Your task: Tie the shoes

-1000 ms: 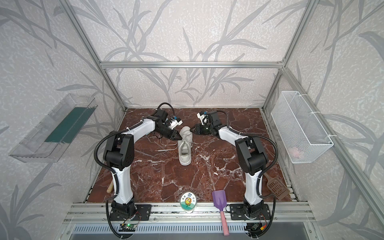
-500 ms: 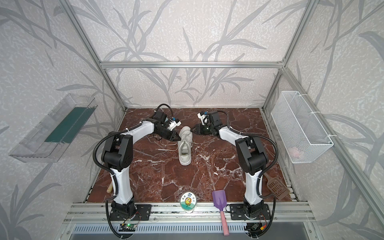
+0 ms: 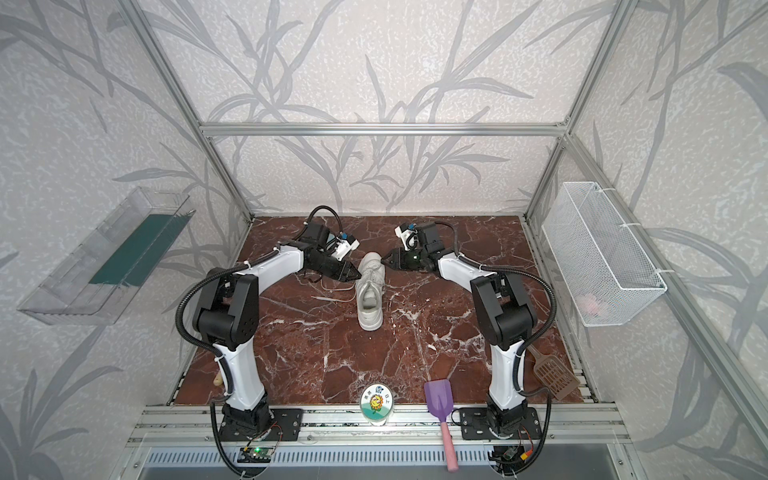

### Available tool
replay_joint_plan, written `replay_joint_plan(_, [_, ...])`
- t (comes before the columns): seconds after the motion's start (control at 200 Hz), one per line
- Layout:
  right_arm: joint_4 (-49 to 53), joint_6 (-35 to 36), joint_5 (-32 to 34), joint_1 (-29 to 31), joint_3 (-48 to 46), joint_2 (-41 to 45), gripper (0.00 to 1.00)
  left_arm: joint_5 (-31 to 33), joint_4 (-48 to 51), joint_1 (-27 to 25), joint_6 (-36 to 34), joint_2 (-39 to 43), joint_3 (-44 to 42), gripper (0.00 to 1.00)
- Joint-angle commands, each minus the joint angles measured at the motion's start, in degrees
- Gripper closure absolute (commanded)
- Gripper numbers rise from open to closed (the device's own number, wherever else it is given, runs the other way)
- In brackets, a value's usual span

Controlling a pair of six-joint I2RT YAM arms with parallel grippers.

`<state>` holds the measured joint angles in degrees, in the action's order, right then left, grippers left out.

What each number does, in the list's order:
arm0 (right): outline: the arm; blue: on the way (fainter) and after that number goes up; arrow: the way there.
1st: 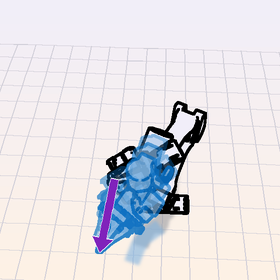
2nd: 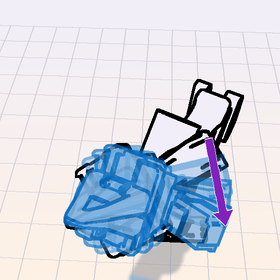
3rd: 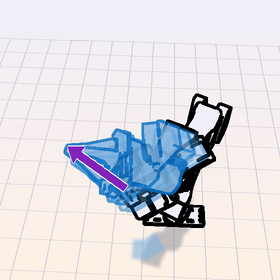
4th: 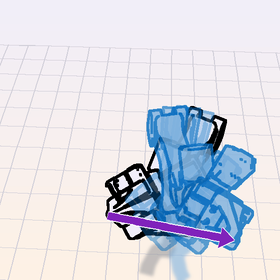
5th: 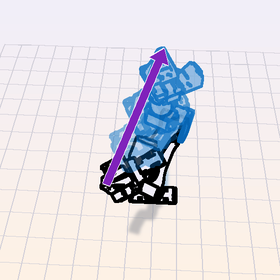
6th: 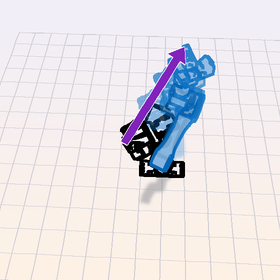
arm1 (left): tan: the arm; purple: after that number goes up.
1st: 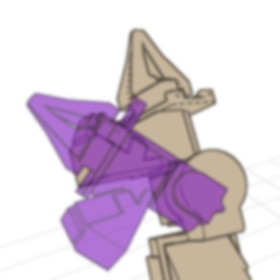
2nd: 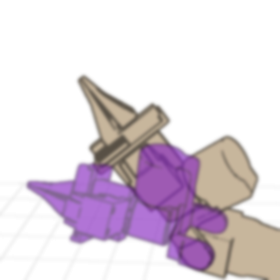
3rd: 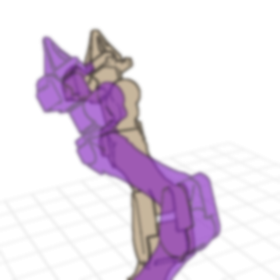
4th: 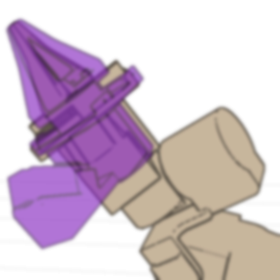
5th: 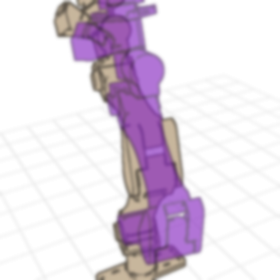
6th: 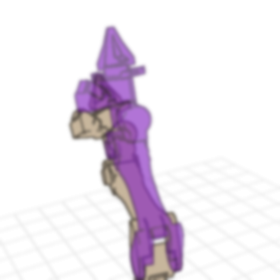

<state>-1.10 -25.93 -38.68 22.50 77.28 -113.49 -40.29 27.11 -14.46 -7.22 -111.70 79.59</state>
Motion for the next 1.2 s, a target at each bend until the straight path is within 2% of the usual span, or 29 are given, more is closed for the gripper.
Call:
replay_joint_plan(0.0, [0.7, 0.5, -1.1, -0.2, -0.4, 1.9, 0.59, 0.8, -1.4, 0.4, 1.3, 2.1, -1.1, 0.69])
replay_joint_plan(0.32, [0.9, 0.7, -1.2, -0.2, -0.4, 2.0, 0.59, 0.4, -1.0, 0.4, 2.5, -0.7, -0.5, 0.74])
replay_joint_plan(0.735, [1.0, 0.7, -1.2, -0.3, -0.2, 2.0, 0.59, 2.0, -0.4, 0.3, 2.5, -2.4, 0.8, 0.73])
replay_joint_plan(1.195, [1.1, 0.7, -1.4, -0.4, -0.3, 2.3, 0.59, 0.5, -1.1, 0.1, 3.3, -3.6, 1.6, 0.79])
